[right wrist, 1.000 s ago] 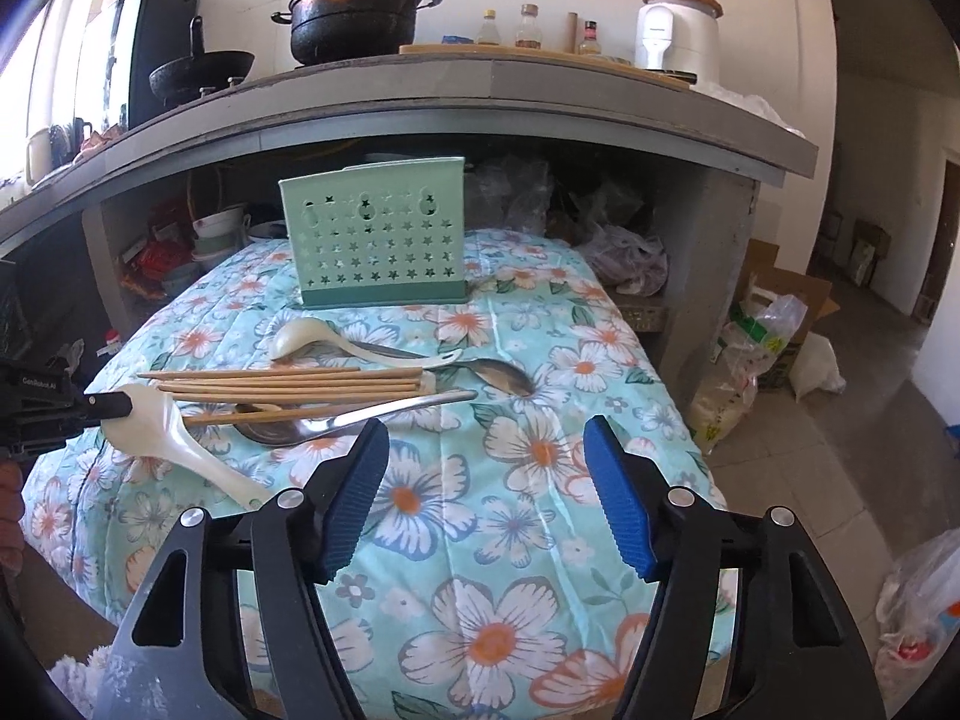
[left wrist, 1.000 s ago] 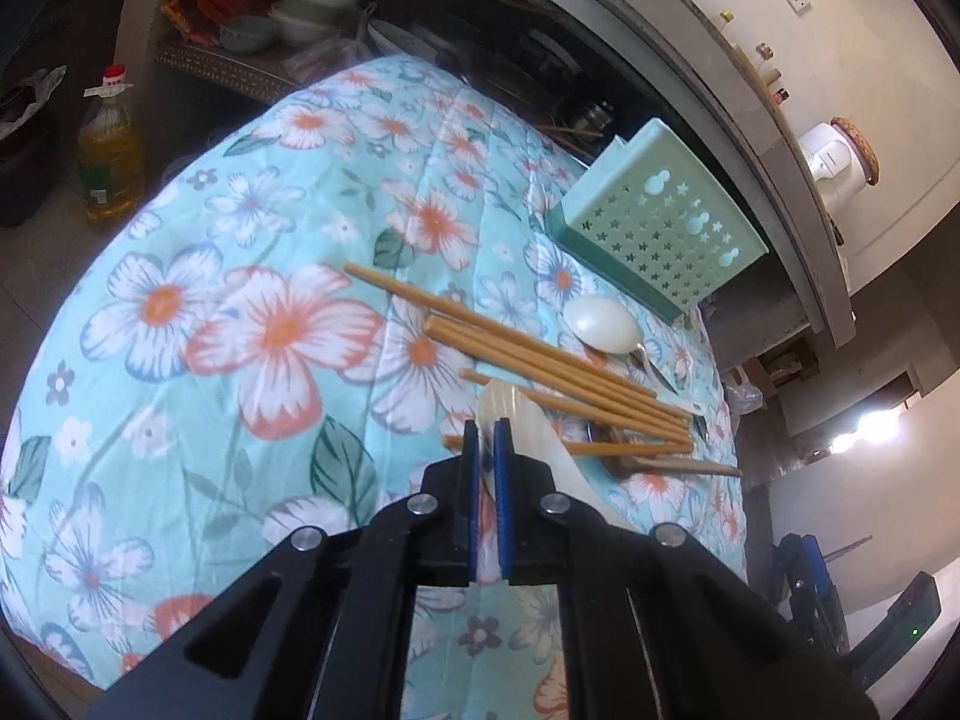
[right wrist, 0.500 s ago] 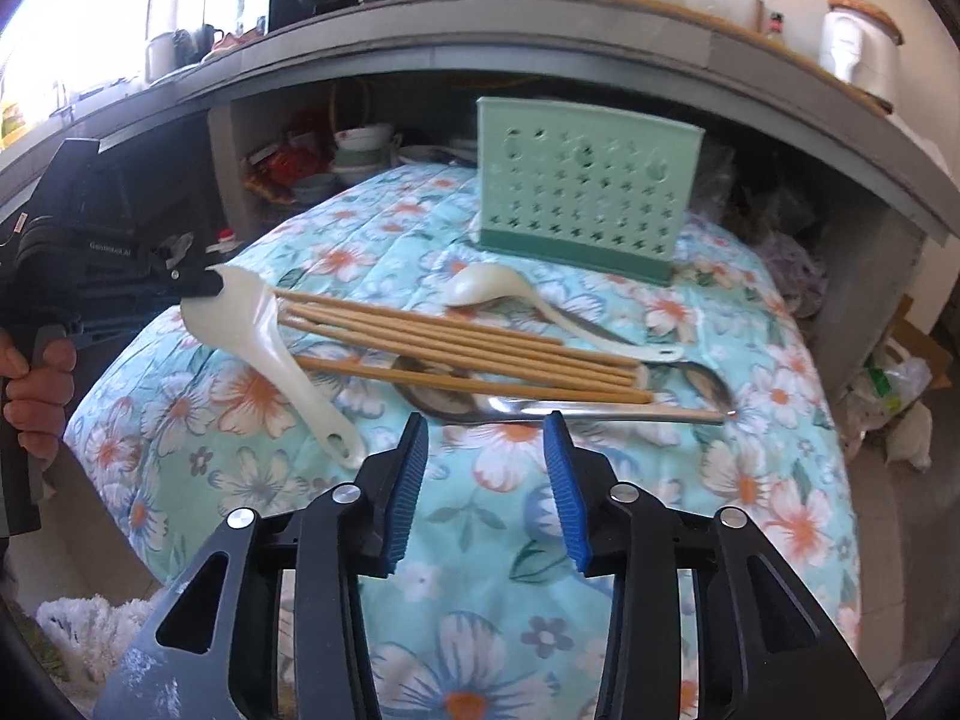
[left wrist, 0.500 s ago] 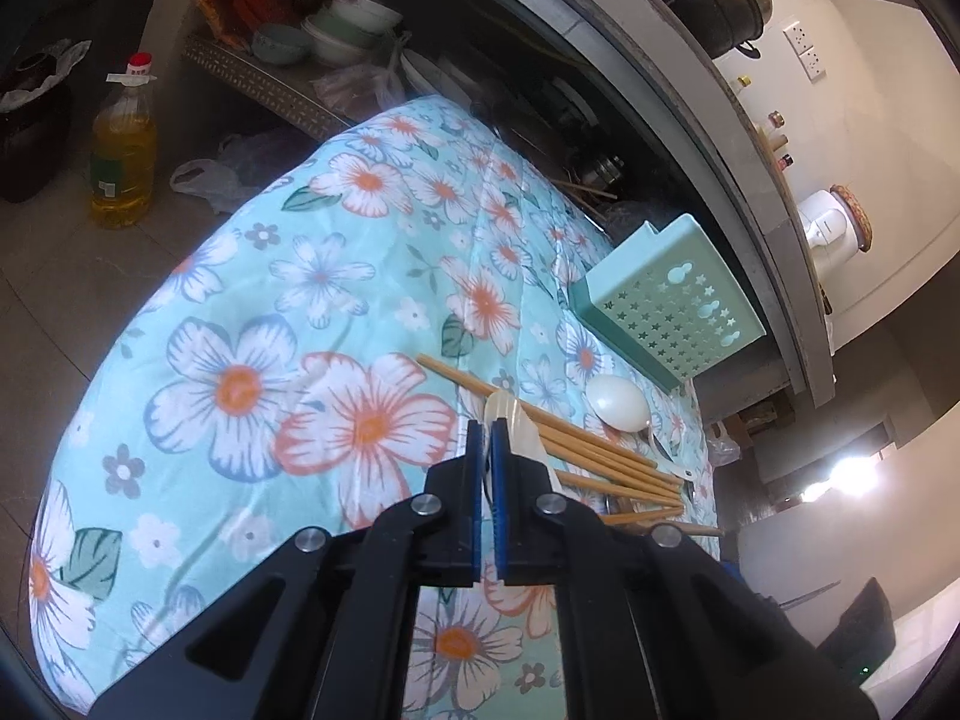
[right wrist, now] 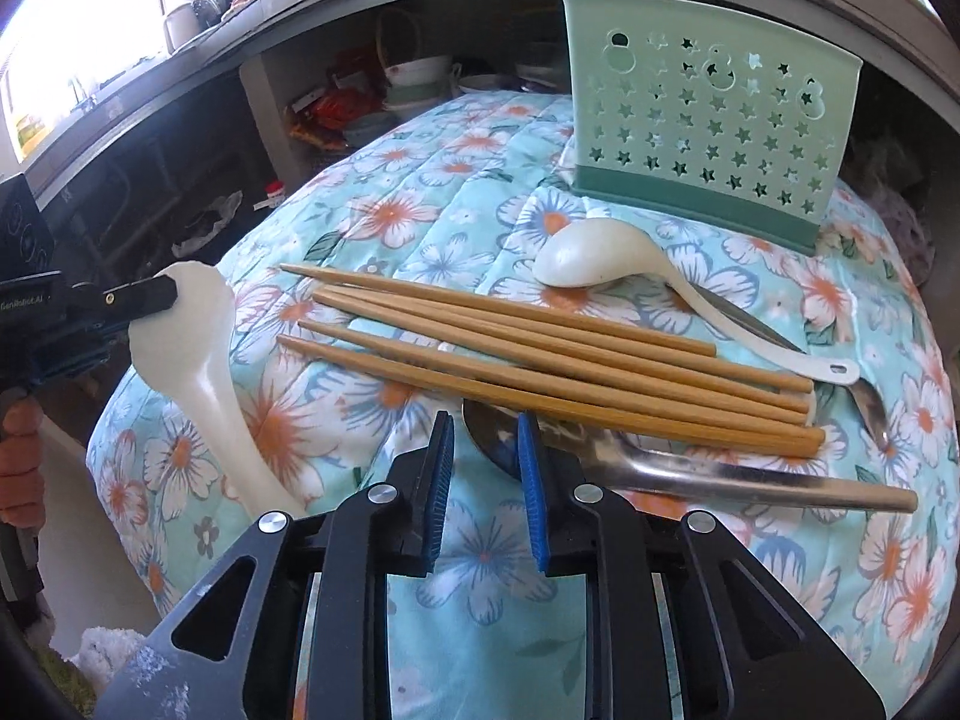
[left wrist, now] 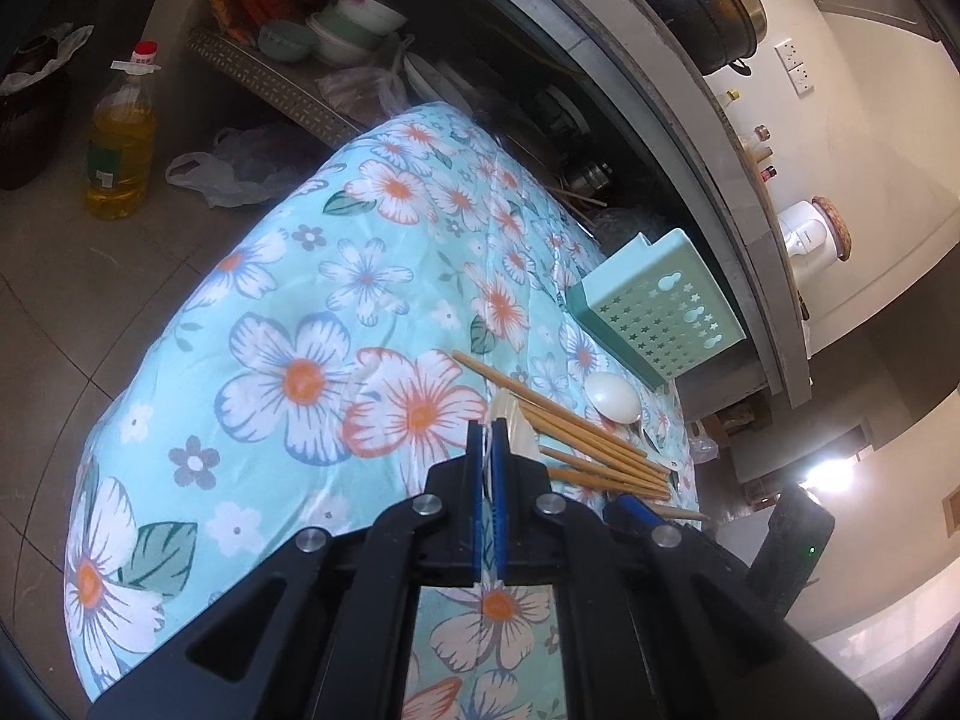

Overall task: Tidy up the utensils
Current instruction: 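Lift the white ladle with the left gripper while the right gripper grasps a metal spoon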

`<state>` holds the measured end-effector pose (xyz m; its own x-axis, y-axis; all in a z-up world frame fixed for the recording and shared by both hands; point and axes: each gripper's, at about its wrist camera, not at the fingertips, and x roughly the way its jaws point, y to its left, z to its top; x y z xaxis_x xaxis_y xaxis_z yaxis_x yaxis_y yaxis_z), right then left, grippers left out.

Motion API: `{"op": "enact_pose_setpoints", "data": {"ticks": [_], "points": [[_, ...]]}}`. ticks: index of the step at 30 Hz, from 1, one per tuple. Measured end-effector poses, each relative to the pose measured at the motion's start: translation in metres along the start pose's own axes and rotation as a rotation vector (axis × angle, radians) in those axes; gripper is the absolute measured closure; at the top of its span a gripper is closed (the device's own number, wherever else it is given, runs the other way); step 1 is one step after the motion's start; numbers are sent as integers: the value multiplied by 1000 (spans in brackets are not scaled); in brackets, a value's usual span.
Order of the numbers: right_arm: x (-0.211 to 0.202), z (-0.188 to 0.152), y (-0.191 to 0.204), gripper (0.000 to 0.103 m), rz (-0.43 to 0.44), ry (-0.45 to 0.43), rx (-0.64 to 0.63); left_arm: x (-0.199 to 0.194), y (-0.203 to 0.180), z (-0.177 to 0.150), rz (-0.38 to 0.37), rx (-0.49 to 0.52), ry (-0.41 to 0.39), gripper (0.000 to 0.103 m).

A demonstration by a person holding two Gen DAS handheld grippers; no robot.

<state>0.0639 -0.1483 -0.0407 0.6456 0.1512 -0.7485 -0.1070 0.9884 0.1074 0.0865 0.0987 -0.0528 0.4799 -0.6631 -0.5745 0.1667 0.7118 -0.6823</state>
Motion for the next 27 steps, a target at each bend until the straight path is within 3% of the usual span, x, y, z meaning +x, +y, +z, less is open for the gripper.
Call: {"op": "enact_pose_setpoints", "data": {"ticks": [5, 9, 12, 19, 23, 27], "points": [[10, 14, -9, 80, 40, -1, 63, 4, 5, -1, 0, -13, 10, 101], [9, 16, -16, 71, 43, 15, 97, 4, 6, -2, -2, -16, 15, 101], [-1, 10, -11, 60, 27, 11, 43, 5, 7, -2, -2, -20, 18, 101], [-1, 0, 21, 59, -145, -6, -188, 5, 10, -3, 4, -28, 19, 101], [8, -7, 33, 66, -261, -17, -286, 2, 9, -4, 18, -16, 5, 101], [10, -15, 39, 87, -323, -30, -331, -3, 11, -3, 36, -11, -9, 101]]}}
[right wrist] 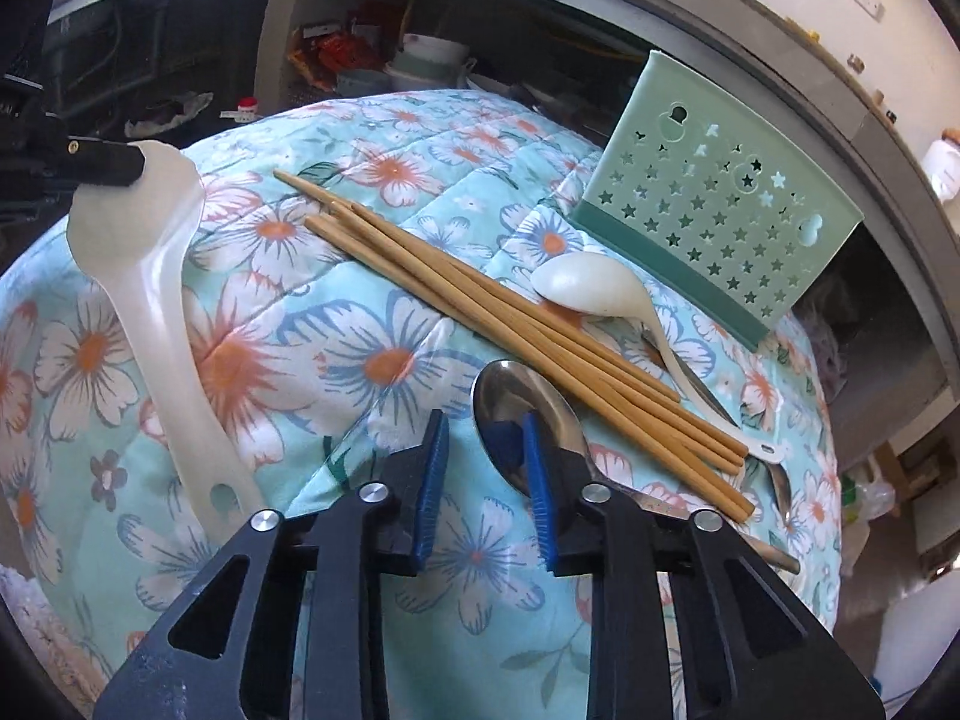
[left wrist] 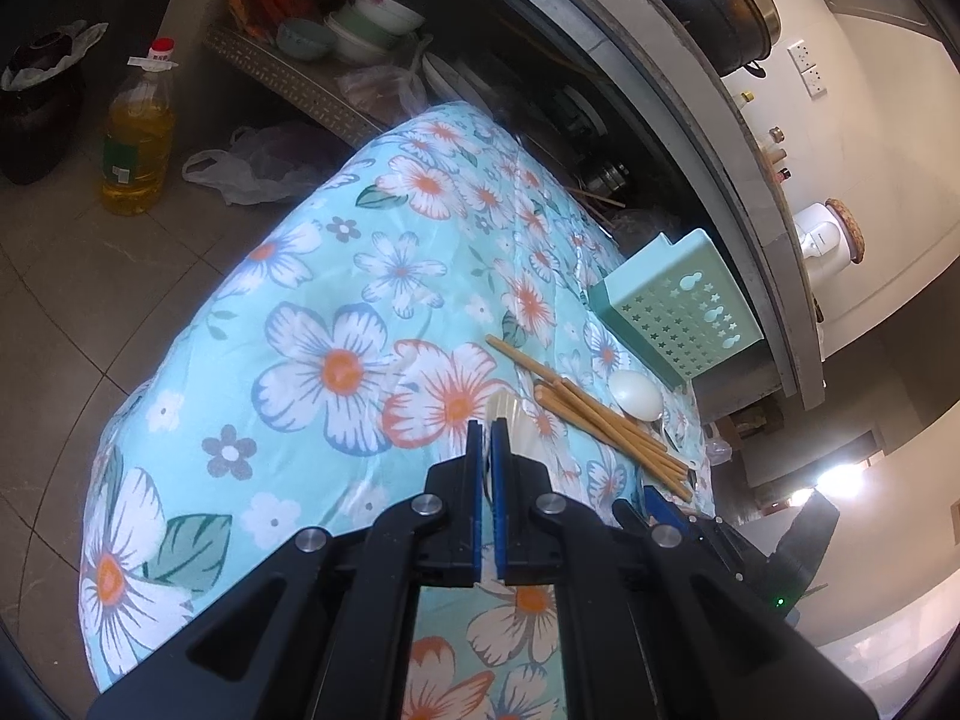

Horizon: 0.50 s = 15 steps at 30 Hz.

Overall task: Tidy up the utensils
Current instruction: 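Lift the white ladle with the left gripper while the right gripper grasps a metal spoon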

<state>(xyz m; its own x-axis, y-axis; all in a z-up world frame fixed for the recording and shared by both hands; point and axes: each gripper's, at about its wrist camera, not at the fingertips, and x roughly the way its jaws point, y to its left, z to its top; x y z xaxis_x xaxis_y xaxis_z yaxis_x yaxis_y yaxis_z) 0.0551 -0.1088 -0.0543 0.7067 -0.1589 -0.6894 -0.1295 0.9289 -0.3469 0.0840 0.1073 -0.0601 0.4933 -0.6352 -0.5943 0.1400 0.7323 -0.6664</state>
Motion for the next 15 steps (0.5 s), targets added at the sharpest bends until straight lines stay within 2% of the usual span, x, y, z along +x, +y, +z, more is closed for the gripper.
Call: {"op": "enact_pose_setpoints", "data": {"ticks": [5, 15], "points": [[-11, -4, -2, 96, -11, -29, 22, -5, 2, 1, 17, 0, -13, 101], [-64, -11, -17, 97, 131, -118, 161, -15, -6, 3, 45, 26, -44, 101]]}}
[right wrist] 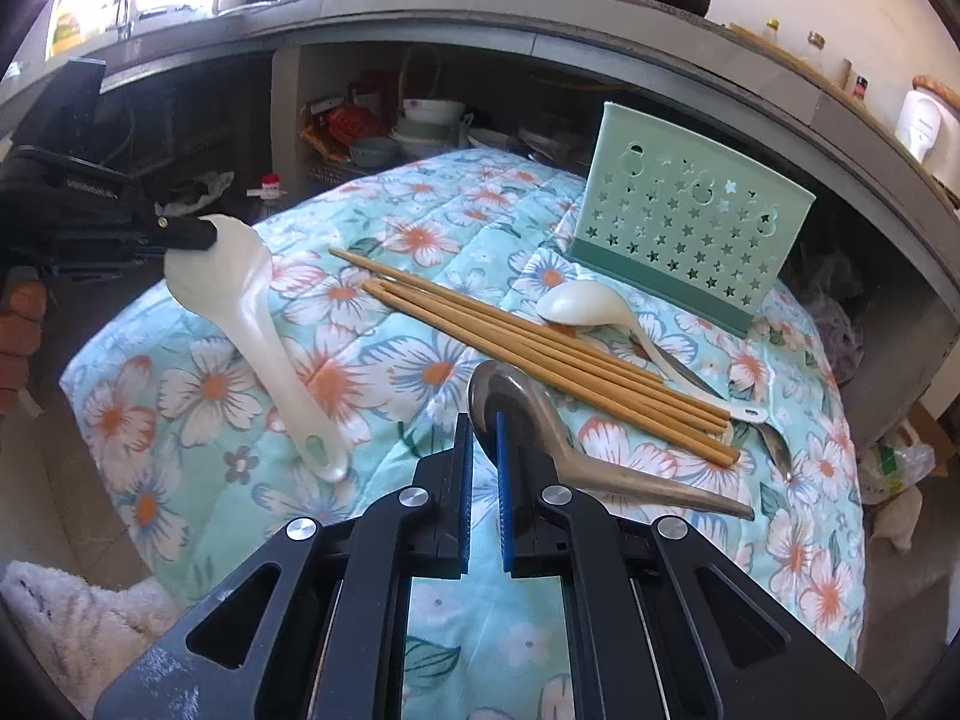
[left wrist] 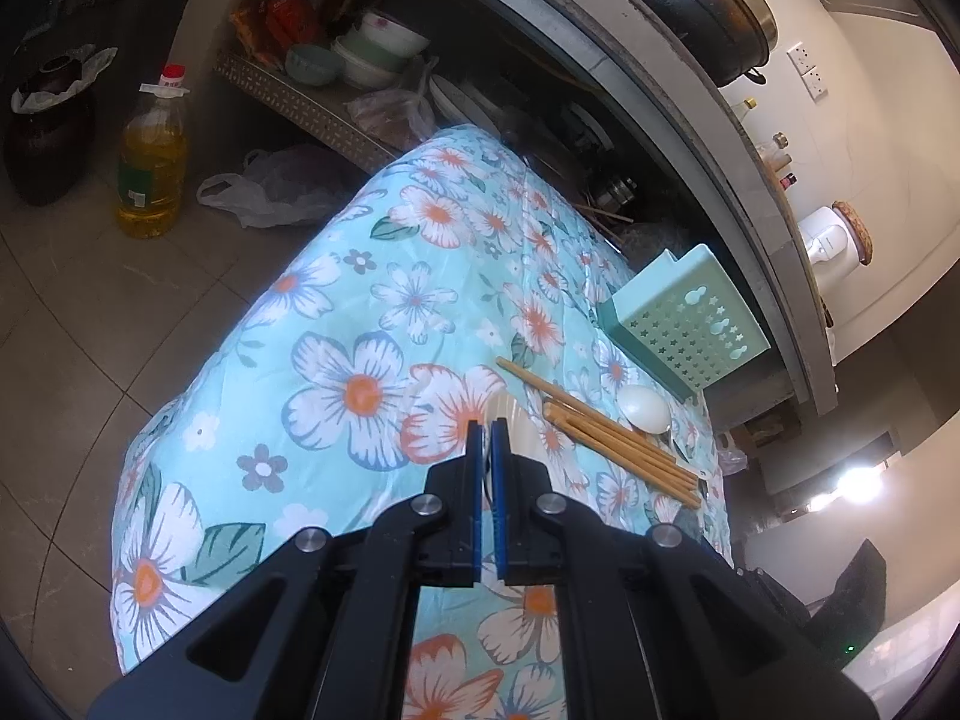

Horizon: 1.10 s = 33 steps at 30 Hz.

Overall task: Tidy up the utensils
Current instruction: 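Lift the white ladle with the left gripper while the right gripper grasps a metal spoon, then lower the ladle into the green holder with left while right inserts the metal spoon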

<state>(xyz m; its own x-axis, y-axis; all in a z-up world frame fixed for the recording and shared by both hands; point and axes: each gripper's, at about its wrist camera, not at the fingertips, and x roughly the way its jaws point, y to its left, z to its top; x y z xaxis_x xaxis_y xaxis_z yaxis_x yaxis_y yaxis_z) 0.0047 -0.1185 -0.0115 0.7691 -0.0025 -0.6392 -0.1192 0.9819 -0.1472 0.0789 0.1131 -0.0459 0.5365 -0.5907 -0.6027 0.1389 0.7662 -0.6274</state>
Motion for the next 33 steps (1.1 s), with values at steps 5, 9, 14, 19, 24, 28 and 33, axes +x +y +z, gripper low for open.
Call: {"op": "enact_pose_setpoints", "data": {"ticks": [5, 9, 14, 19, 24, 28, 33], "points": [[-28, 11, -18, 99, 37, -70, 102, -3, -8, 2, 2, 14, -9, 101], [-47, 21, -36, 101, 57, -134, 185, -9, -21, 6, -8, 43, -30, 101], [-62, 24, -55, 102, 88, -194, 285, -19, -44, 13, 5, 118, -76, 101], [-79, 19, -75, 103, 122, -252, 382, -25, -72, 18, 20, 192, -109, 101], [-89, 13, -99, 103, 177, -289, 460, -33, -103, 18, 24, 266, -155, 101], [-94, 11, -113, 103, 233, -310, 506, -38, -126, 20, 16, 306, -188, 101], [-101, 13, -127, 103, 285, -343, 538, -42, -148, 25, 12, 341, -223, 101]]}}
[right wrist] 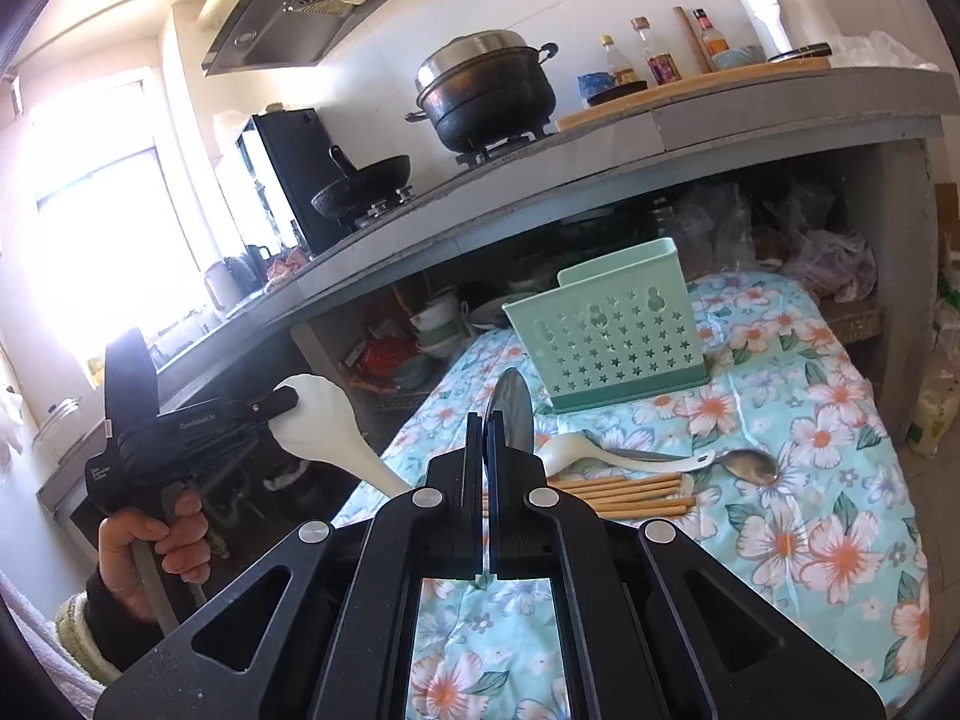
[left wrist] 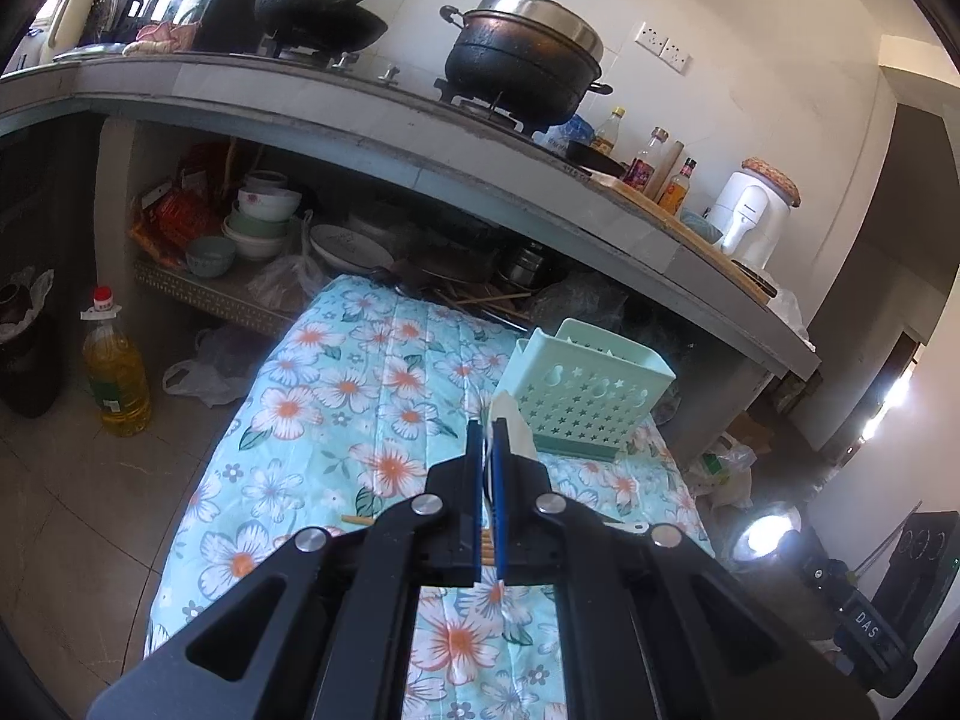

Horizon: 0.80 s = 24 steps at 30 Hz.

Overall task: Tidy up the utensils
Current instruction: 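Lower the ladle into the green holder with left while right inserts the metal spoon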

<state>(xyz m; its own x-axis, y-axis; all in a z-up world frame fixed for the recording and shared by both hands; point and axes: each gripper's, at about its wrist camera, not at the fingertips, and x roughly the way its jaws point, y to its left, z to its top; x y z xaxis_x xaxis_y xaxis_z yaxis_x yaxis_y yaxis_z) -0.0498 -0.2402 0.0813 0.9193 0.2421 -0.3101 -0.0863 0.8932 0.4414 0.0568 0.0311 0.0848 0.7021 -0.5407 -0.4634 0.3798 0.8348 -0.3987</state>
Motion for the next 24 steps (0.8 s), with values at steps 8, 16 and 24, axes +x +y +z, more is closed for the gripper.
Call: {"op": "enact_pose_setpoints", "data": {"ticks": [8, 16, 24], "points": [[1, 25, -7, 103, 45, -32, 8, 7, -17, 25, -16, 33, -54, 101], [8, 61, -21, 103, 50, -64, -3, 17, -42, 71, -37, 102, -185, 101], [19, 91, -37, 103, 43, -88, 8, 49, -78, 113, -44, 220, -309, 101]]}}
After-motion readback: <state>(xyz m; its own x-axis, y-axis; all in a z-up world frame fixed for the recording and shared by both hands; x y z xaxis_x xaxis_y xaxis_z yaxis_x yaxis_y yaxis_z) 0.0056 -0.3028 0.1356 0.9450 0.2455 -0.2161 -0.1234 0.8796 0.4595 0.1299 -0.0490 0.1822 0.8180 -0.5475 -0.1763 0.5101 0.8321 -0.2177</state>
